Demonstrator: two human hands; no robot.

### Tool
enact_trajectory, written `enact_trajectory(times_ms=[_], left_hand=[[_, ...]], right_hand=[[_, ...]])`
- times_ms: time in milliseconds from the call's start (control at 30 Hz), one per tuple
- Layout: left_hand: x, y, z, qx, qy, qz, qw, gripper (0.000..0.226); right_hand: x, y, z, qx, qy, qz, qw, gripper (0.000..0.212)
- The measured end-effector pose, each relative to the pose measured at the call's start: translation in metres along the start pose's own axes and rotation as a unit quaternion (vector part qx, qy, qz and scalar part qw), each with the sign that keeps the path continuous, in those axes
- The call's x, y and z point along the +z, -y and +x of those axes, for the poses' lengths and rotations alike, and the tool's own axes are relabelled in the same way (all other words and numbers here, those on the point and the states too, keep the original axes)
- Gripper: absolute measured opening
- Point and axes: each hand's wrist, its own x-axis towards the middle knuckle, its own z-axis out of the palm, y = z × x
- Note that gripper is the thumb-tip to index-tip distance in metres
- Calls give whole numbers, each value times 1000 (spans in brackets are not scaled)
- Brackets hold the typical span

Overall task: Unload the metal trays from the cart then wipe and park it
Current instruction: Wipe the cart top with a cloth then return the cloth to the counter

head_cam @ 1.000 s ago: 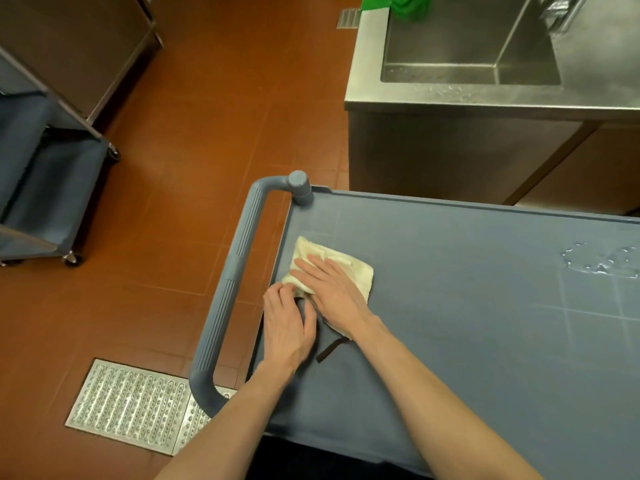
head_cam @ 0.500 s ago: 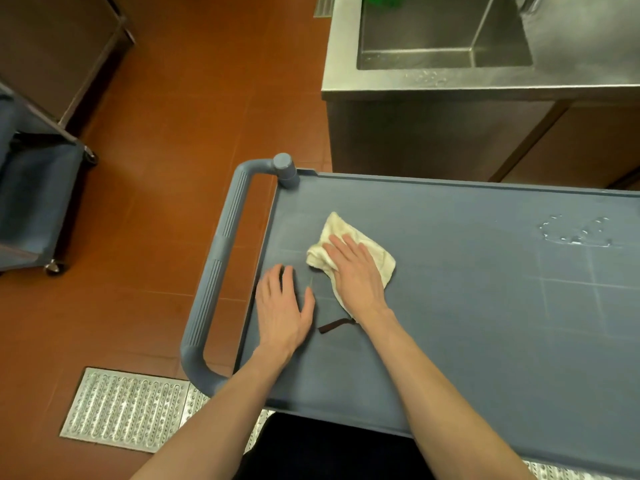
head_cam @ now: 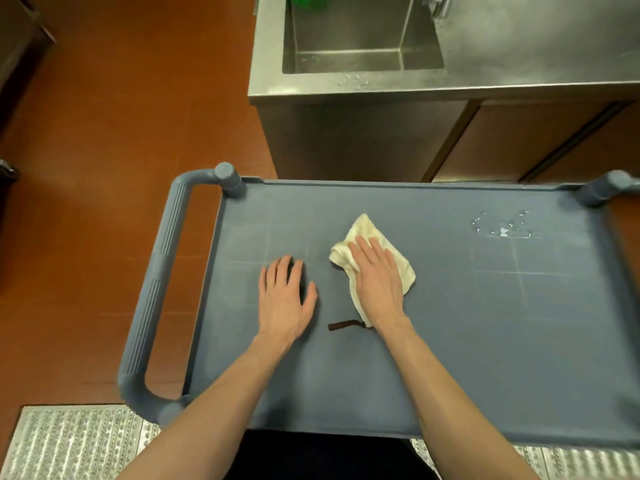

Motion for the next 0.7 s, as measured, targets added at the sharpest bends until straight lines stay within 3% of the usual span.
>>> enact_trajectory(times_ms=[400,700], left_hand=[[47,-112,35,82,51,-5,995,49],[67,-162,52,46,41,25,998,46]], right_hand=[[-40,-91,-5,32,-18,-10,999,53],[-70,-163,-7,80,-50,-18,995,51]])
